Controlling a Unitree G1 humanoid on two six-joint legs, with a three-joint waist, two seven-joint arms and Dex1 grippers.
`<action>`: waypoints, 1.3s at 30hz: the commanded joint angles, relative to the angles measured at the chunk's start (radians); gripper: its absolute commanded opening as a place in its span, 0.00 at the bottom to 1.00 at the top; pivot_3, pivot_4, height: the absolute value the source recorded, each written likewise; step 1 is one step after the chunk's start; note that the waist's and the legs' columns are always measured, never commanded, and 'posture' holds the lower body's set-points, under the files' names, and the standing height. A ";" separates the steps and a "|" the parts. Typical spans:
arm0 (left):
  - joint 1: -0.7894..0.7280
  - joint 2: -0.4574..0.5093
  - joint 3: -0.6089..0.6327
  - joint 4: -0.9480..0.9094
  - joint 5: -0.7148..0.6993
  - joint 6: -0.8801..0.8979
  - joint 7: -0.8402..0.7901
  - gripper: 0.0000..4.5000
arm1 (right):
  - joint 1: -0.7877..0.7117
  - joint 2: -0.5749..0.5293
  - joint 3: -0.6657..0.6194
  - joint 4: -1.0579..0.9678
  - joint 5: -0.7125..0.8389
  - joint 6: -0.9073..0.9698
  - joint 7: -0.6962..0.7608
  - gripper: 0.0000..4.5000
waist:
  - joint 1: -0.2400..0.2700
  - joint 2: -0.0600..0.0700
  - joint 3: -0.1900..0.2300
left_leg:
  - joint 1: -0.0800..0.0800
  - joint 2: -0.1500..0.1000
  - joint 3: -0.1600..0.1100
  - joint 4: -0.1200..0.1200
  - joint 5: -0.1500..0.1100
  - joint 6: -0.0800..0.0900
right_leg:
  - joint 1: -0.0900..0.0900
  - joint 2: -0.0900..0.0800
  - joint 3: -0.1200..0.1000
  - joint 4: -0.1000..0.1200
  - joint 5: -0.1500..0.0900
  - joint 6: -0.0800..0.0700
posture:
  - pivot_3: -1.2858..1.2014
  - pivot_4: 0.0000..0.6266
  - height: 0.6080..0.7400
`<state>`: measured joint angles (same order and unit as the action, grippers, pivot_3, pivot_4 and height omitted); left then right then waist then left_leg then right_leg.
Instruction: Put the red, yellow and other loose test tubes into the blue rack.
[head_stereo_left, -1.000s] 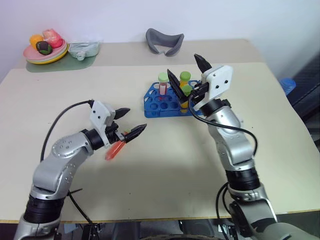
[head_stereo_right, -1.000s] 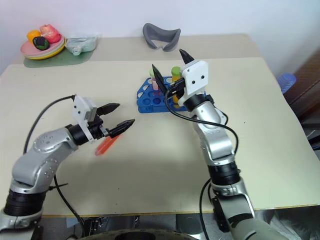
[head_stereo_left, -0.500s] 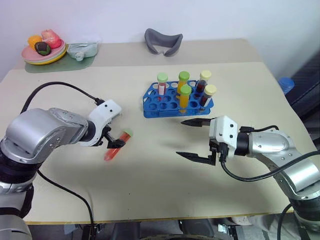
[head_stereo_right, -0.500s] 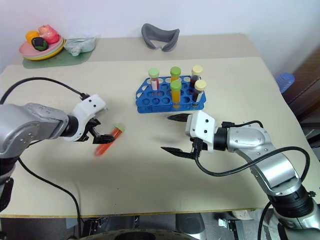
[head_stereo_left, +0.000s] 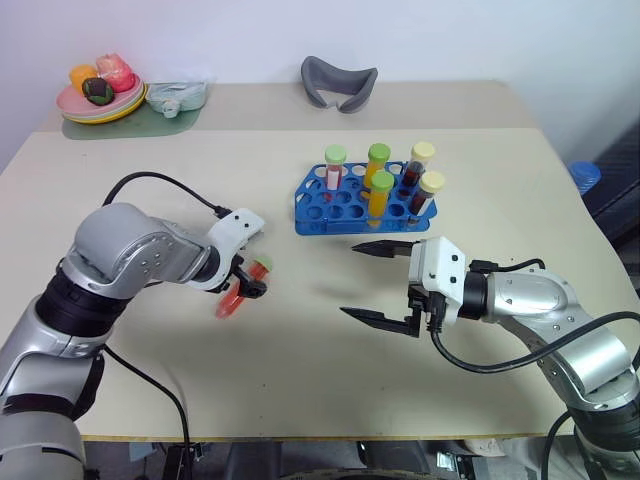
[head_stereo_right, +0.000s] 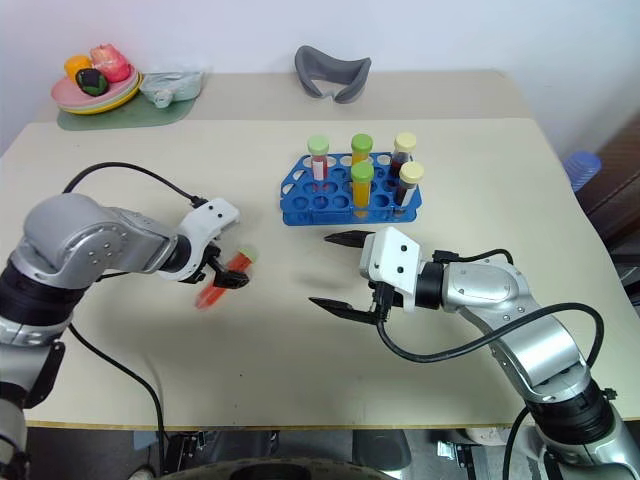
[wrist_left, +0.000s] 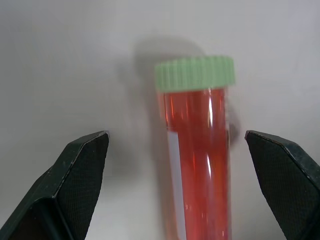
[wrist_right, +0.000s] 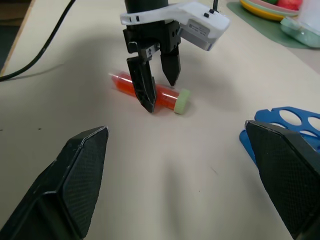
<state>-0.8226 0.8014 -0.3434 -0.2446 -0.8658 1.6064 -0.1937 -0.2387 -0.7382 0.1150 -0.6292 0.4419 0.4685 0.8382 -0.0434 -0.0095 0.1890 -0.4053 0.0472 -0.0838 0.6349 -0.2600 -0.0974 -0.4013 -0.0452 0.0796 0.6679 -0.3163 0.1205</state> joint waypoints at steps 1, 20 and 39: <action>-0.024 -0.003 -0.010 0.014 -0.037 0.008 0.070 1.00 | 0.008 0.017 0.008 -0.054 -0.005 -0.001 -0.021 0.99 | -0.001 0.000 0.000 | 0.000 0.000 0.000 0.000 0.000 0.000 | 0.000 0.000 0.000 0.000 0.000 0.000 | 0.52 0.24 1.00; -0.036 0.009 0.016 0.042 -0.205 0.008 0.257 0.29 | -0.014 0.051 0.036 -0.036 -0.037 -0.018 -0.029 1.00 | -0.001 0.000 0.000 | 0.000 0.000 0.000 0.001 0.000 0.000 | 0.000 0.000 0.000 0.001 0.000 0.000 | 0.52 0.24 1.00; 0.242 -0.376 0.186 -0.127 0.363 -1.226 -0.014 0.17 | 0.176 0.233 -0.118 0.064 -0.081 0.049 -0.334 1.00 | 0.019 0.000 -0.002 | -0.002 0.000 0.003 0.004 0.003 -0.006 | 0.001 -0.001 0.000 -0.001 0.000 0.000 | 0.52 0.24 1.00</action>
<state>-0.5793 0.4586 -0.1487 -0.4111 -0.5558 0.4954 -0.1649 -0.0630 -0.5335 0.0440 -0.5427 0.3454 0.5160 0.5545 -0.0246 -0.0090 0.1875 -0.4066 0.0471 -0.0809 0.6389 -0.2566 -0.1038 -0.4005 -0.0463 0.0800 0.6673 -0.3161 0.1205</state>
